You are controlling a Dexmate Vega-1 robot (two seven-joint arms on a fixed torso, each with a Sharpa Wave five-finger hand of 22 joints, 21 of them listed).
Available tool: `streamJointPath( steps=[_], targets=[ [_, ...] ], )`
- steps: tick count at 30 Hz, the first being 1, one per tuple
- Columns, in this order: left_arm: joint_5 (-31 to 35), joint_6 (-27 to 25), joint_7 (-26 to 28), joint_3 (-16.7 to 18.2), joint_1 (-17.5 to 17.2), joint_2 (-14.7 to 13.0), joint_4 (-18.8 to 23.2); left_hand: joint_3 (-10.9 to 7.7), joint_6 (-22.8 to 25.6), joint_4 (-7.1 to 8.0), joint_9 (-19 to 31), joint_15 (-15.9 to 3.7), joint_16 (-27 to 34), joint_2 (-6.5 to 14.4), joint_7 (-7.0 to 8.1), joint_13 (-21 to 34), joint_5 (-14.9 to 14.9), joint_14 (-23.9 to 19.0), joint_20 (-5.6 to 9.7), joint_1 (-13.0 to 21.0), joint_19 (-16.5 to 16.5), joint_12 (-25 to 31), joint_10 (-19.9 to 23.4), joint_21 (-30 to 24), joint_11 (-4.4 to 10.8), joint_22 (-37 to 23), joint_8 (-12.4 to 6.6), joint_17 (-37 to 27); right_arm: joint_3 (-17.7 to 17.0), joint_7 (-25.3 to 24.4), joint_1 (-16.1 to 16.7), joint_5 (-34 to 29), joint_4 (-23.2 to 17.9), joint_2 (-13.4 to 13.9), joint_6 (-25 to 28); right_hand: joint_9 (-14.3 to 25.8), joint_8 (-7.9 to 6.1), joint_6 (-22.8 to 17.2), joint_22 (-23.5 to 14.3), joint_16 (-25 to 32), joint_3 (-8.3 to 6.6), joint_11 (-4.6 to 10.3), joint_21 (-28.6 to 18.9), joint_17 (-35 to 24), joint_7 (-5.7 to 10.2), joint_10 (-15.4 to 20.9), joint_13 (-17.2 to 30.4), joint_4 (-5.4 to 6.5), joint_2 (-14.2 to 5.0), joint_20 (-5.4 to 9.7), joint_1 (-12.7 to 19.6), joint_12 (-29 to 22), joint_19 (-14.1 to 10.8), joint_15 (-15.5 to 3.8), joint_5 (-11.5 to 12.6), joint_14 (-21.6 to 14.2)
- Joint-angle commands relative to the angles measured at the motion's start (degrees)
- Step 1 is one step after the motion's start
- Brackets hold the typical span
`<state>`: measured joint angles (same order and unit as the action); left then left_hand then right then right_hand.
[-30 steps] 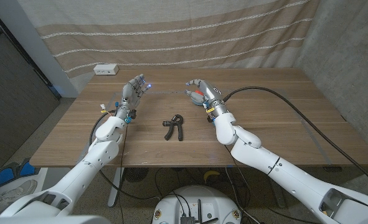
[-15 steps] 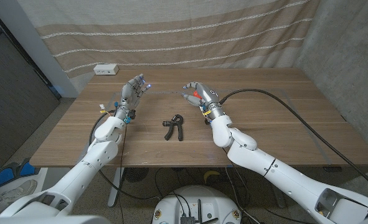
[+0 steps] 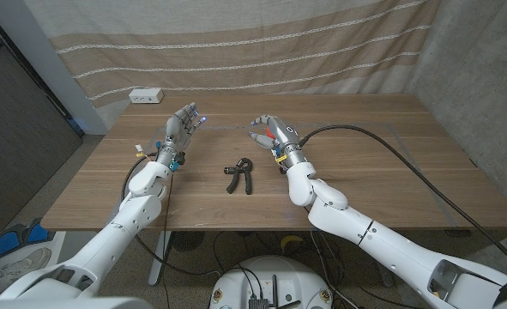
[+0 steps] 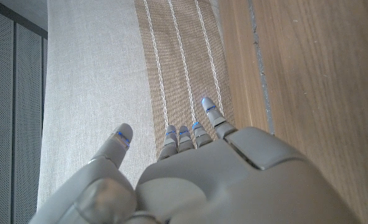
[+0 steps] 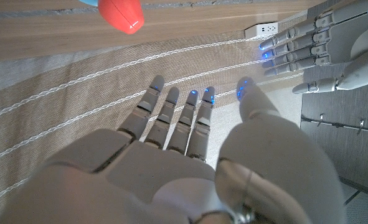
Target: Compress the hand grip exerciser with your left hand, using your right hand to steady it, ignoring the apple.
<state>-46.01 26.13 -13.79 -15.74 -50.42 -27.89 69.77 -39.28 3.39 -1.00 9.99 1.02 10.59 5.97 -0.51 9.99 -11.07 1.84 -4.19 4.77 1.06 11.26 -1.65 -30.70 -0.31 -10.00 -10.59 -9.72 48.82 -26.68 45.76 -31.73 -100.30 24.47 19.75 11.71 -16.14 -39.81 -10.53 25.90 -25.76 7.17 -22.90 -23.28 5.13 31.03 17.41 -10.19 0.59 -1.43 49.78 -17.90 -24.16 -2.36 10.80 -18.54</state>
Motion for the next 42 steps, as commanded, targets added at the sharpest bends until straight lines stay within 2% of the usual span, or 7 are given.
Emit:
streamJointPath(
  steps=[1,19,32,42],
  targets=[
    [-0.4,0.6,-0.6,0.3,0.4,0.4,-1.3,-0.28,0.3,-0.34,0.1,0.01,-0.2,1.3,0.1,0.3,0.2,0.0,-0.01,-0.6,0.5,0.0,0.0,0.1,-0.35,-0.1,0.1,-0.1,1.5,-0.6,-0.7,-1.3,1.9,-1.2,1.6,0.3,-0.39,-0.4,-0.3,0.5,0.47,0.05,-0.1,-0.3,0.15,0.6,0.3,0.23,0.03,-0.02,0.5,-0.2,-0.2,-7.88,-0.3,-0.4],
    [-0.7,1.3,-0.9,0.6,0.8,1.0,-2.3,-0.33,0.3,-0.43,0.1,0.05,-0.2,1.4,-0.02,0.3,0.2,0.0,-0.01,-0.7,0.6,0.0,0.1,0.4,-0.38,-0.2,0.1,-0.1,2.9,0.6,-1.2,-1.4,2.4,-1.6,3.8,0.5,-1.17,-1.8,-0.3,0.7,1.82,0.29,0.2,-0.7,-0.23,0.7,1.2,0.57,0.79,-0.21,1.1,-0.3,0.2,-7.64,-0.8,0.1],
    [-0.8,1.8,-1.4,0.7,1.0,1.3,-2.8,-0.32,0.5,-0.42,0.1,0.07,-0.1,1.4,-0.01,0.3,0.2,-0.1,0.02,-0.9,0.7,0.0,0.1,0.5,-0.37,-0.2,0.03,-0.2,3.9,1.9,-1.6,-1.6,2.2,-2.0,6.9,0.7,-0.8,-0.2,-0.3,0.8,2.31,1.04,0.4,-1.0,0.15,-0.4,1.9,0.49,0.63,-0.01,2.5,0.1,0.5,-7.83,-0.7,0.9],
    [-1.0,1.8,-1.8,0.7,1.1,1.4,-3.0,-0.3,0.6,-0.4,0.1,0.12,-0.1,1.4,0.0,0.3,0.3,0.0,0.05,-1.0,0.7,0.0,0.2,0.7,-0.36,-0.2,0.01,-0.2,4.6,2.2,-1.7,-1.0,2.7,-2.1,6.6,1.0,-0.96,0.0,-0.3,0.8,2.55,1.32,0.6,-1.2,0.23,-0.7,2.3,0.42,0.62,0.12,3.4,0.1,0.7,-7.9,-0.7,1.2]
  ],
)
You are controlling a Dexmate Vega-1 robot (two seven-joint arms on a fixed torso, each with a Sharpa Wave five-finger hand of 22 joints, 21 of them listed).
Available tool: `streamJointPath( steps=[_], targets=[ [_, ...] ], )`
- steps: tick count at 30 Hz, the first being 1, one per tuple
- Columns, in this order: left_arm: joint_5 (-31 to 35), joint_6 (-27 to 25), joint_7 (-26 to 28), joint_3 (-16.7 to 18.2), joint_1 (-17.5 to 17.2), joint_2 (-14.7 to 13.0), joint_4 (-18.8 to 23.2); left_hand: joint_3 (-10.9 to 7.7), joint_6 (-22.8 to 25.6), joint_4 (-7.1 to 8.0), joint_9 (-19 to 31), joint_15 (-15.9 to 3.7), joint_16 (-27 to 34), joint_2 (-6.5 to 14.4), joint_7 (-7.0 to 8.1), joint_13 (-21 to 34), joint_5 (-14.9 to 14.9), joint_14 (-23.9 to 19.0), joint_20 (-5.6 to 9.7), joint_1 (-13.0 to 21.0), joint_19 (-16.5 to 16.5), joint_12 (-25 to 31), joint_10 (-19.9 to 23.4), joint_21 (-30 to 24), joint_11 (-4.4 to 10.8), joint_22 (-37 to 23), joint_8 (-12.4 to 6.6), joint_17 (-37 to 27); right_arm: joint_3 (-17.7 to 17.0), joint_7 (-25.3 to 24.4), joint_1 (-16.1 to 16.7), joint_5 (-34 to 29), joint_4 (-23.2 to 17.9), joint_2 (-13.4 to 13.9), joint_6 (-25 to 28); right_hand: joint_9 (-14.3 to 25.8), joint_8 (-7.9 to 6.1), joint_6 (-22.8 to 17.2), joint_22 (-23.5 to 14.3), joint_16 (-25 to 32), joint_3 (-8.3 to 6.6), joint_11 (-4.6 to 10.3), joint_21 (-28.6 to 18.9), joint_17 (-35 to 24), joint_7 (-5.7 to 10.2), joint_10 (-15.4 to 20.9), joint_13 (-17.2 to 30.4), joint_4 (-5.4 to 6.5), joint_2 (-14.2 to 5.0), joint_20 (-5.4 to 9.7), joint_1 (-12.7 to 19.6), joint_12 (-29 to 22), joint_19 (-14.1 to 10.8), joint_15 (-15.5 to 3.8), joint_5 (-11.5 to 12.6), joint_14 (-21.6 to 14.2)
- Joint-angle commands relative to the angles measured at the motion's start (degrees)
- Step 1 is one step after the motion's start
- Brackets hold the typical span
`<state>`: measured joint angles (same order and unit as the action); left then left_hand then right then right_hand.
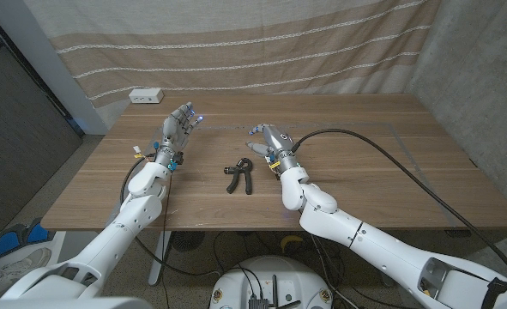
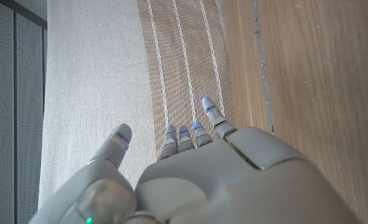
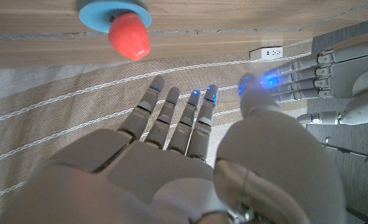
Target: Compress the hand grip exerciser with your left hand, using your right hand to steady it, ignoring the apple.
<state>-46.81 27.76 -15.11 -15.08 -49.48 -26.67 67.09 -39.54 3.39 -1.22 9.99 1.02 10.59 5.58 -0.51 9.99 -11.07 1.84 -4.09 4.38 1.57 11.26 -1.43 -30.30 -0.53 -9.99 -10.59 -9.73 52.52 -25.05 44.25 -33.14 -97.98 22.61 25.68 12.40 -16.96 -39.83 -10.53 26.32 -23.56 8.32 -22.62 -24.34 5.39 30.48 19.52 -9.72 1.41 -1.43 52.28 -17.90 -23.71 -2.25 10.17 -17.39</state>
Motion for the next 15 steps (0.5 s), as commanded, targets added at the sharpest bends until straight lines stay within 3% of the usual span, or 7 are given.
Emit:
streamJointPath(
  steps=[1,15],
  targets=[
    [-0.1,0.3,-0.7,0.0,0.2,0.1,-0.4,-0.04,0.6,-0.16,0.1,0.16,-0.1,1.8,0.02,0.3,0.3,-0.1,-0.09,-0.6,0.2,0.0,0.0,0.3,-0.15,-0.2,0.0,-0.2,0.9,0.1,-0.2,0.3,0.6,-0.3,0.5,0.4,-0.21,0.0,-0.3,0.4,0.43,0.18,0.3,-0.1,-0.03,-0.2,0.3,-0.03,-0.15,0.14,0.9,0.1,0.3,-8.0,-0.1,0.1],
    [-0.3,0.3,-0.7,0.1,0.2,0.1,-0.3,0.01,0.7,-0.14,0.1,0.1,-0.1,1.7,0.03,0.3,0.3,0.0,-0.08,-0.9,0.3,0.0,0.0,0.5,-0.16,-0.2,0.0,-0.2,2.1,-0.4,-0.8,-0.2,2.3,-1.6,2.8,1.3,-1.57,-0.9,-0.3,0.9,2.04,0.13,0.7,-0.5,-1.11,-0.5,1.3,0.45,1.22,-0.59,0.4,0.0,1.0,-7.85,0.0,-0.3]
  ],
)
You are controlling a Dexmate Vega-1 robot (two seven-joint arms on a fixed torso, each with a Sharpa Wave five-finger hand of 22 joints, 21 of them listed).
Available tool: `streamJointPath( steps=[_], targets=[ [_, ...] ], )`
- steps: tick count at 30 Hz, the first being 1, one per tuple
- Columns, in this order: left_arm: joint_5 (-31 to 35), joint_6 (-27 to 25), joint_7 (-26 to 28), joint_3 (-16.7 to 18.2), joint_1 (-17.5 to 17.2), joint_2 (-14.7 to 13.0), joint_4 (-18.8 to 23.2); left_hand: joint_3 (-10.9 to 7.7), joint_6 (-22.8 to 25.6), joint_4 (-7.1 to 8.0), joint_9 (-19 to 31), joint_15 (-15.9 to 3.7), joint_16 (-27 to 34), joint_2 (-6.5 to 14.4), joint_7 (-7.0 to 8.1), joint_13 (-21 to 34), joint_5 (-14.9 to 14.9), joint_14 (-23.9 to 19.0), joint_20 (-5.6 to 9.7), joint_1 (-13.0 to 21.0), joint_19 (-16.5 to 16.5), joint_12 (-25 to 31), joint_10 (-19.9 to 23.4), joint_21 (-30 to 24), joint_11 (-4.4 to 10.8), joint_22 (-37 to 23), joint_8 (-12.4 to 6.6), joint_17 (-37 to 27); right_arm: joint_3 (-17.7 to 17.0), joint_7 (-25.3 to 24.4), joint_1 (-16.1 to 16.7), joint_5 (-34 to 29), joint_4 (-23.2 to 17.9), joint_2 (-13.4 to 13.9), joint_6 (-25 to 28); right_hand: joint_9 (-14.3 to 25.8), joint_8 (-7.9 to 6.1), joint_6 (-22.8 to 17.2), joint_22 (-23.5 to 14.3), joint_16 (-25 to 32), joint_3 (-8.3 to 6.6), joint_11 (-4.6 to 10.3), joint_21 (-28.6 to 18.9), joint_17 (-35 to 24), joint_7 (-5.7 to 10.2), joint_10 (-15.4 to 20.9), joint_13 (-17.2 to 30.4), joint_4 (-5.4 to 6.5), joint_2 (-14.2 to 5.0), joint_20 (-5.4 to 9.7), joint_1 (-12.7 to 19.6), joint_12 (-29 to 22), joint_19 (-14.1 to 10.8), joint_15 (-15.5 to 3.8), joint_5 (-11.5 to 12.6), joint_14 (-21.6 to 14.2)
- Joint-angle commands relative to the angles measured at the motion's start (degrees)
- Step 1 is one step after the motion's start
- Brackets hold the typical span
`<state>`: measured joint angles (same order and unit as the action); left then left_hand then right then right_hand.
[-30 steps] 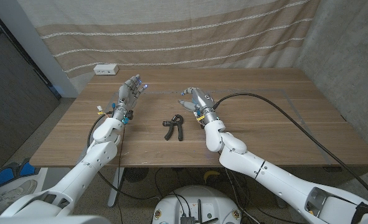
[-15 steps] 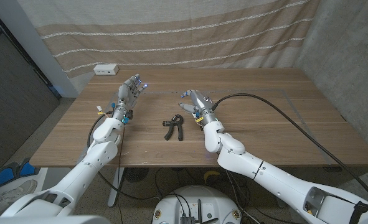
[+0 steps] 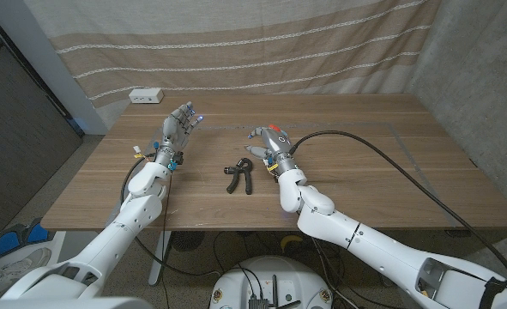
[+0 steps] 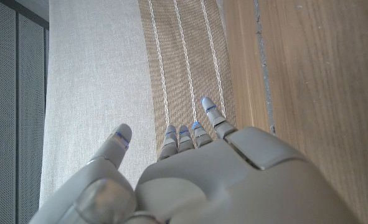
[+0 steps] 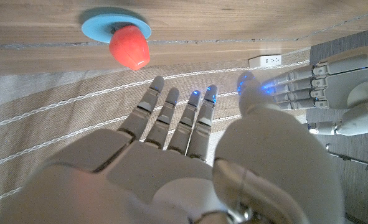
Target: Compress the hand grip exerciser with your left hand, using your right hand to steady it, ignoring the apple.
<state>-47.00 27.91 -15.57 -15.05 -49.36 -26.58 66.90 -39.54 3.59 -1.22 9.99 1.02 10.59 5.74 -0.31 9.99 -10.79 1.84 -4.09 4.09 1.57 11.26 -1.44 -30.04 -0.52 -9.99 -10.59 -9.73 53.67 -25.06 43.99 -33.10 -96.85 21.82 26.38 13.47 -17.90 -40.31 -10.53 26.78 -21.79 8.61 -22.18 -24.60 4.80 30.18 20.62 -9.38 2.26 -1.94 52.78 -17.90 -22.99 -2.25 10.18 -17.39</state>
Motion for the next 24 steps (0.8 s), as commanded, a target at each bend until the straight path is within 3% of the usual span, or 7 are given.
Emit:
streamJointPath(
  steps=[1,24],
  targets=[
    [-0.2,0.1,-0.3,0.1,0.0,0.1,0.0,0.01,0.5,-0.14,0.1,0.08,-0.1,1.5,-0.18,0.3,0.0,0.0,-0.09,-0.6,0.3,0.0,0.0,0.2,-0.15,-0.2,-0.01,-0.2,1.0,-0.5,-0.5,-0.3,1.3,-0.9,2.3,0.3,-0.68,-0.4,-0.3,0.4,0.34,-0.09,0.3,-0.2,-0.5,-0.3,0.3,0.12,0.41,-0.1,-0.1,0.0,0.3,-7.82,0.0,-0.2],
    [-0.2,0.6,-0.4,0.2,-0.1,0.2,-0.2,-0.01,0.5,-0.24,0.2,0.09,-0.2,1.5,-0.15,0.3,0.0,0.0,-0.07,-0.8,0.4,0.0,0.0,0.6,-0.09,-0.2,0.04,-0.2,4.0,3.0,-2.0,-1.0,0.4,-2.2,11.2,1.9,-1.84,0.9,-0.2,0.4,1.59,-1.12,1.2,-1.0,-1.39,-2.7,1.9,0.91,-0.34,-0.71,-0.4,0.7,1.6,-6.59,0.2,1.5]
  ],
)
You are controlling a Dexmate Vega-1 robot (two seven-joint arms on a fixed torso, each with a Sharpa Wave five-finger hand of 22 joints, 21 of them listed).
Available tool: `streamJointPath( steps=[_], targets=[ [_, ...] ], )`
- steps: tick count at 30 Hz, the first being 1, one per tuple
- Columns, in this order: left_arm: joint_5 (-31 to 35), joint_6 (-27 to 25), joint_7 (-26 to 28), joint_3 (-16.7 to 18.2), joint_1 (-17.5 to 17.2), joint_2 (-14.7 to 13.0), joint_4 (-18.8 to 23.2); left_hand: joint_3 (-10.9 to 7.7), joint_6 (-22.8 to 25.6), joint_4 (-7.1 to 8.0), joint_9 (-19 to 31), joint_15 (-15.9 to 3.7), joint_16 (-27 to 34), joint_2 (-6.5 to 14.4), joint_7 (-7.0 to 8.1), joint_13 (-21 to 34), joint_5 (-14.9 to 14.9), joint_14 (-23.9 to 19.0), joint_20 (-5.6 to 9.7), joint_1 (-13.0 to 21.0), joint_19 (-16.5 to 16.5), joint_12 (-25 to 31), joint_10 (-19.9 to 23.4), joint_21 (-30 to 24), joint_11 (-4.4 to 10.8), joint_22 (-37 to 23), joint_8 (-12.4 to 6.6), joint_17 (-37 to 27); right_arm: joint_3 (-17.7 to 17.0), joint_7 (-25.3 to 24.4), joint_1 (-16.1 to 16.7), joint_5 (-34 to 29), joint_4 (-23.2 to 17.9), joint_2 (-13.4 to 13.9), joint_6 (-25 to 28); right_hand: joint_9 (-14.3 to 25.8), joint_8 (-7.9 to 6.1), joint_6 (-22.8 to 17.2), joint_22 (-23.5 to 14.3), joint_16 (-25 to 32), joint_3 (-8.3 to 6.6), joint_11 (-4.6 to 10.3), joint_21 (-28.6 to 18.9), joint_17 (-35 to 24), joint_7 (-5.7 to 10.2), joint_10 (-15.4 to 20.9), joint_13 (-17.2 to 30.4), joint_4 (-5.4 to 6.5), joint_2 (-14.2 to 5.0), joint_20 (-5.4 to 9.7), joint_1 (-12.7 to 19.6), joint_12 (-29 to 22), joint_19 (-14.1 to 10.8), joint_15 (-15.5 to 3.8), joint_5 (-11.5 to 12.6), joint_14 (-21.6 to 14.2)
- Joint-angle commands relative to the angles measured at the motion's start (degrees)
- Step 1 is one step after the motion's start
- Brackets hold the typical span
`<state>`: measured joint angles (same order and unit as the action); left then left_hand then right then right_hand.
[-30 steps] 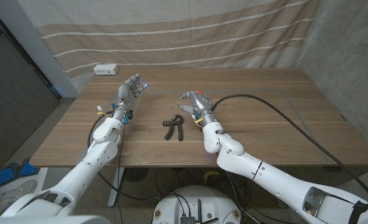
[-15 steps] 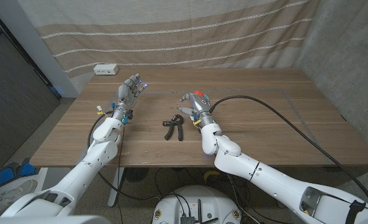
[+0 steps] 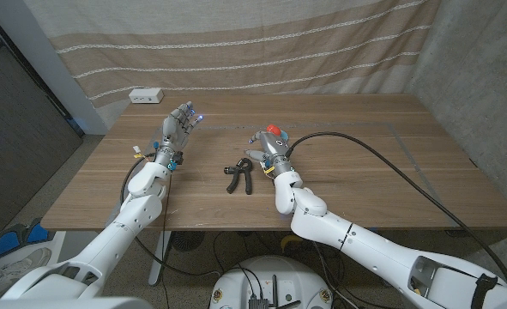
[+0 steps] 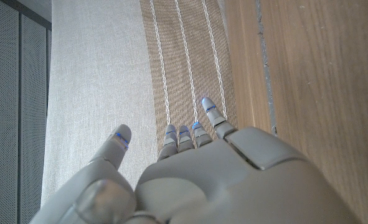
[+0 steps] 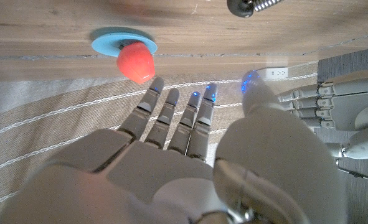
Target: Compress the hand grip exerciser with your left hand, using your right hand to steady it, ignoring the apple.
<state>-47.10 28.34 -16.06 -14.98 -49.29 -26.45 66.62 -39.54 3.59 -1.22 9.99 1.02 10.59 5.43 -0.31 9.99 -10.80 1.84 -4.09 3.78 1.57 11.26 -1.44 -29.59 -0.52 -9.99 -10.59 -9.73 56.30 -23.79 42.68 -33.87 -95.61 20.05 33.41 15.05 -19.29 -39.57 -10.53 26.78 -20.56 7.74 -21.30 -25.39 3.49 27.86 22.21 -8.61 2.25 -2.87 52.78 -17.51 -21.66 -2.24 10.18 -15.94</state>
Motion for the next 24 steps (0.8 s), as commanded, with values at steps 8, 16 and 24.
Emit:
streamJointPath(
  steps=[8,16,24],
  targets=[
    [-0.4,0.4,-0.4,0.2,-0.3,0.3,-0.3,-0.03,0.6,-0.3,0.2,0.06,-0.2,1.8,-0.11,0.3,0.0,0.0,-0.09,-0.5,0.5,-0.1,-0.1,0.3,-0.14,-0.2,0.02,-0.2,2.3,1.1,-0.6,-0.4,-0.9,-1.3,6.4,0.8,-1.14,-0.2,-0.2,0.5,0.69,-0.3,0.5,-0.4,-0.22,-0.4,0.7,0.06,-0.35,-0.05,-0.3,0.3,0.5,-6.52,0.2,0.2],
    [-0.7,0.7,-1.0,0.3,-0.2,0.5,-0.7,-0.05,0.6,-0.35,0.2,0.08,-0.2,1.8,-0.14,0.3,0.0,0.0,-0.12,-0.6,0.5,-0.1,-0.1,0.4,-0.25,-0.2,0.02,-0.1,4.8,1.7,-1.9,-2.5,0.0,-3.3,12.7,1.5,-1.68,0.4,-0.2,0.8,0.7,-0.1,0.8,-0.8,-0.14,-0.9,1.4,-0.29,-0.8,-0.1,0.6,0.3,0.9,-6.72,0.3,0.2],
    [-1.2,1.2,-1.9,0.6,-0.2,0.7,-1.5,-0.06,0.6,-0.44,0.2,0.08,-0.2,1.8,-0.06,0.3,0.0,0.0,-0.12,-0.6,0.5,-0.1,-0.1,0.6,-0.23,-0.2,0.04,-0.1,7.0,2.7,-3.1,-3.0,0.3,-4.0,16.1,2.0,-2.14,0.7,-0.2,0.8,0.96,-0.46,1.0,-1.0,-0.31,-1.3,1.8,-0.11,-1.09,-0.22,0.6,0.4,1.2,-6.44,0.1,0.5]
  ],
)
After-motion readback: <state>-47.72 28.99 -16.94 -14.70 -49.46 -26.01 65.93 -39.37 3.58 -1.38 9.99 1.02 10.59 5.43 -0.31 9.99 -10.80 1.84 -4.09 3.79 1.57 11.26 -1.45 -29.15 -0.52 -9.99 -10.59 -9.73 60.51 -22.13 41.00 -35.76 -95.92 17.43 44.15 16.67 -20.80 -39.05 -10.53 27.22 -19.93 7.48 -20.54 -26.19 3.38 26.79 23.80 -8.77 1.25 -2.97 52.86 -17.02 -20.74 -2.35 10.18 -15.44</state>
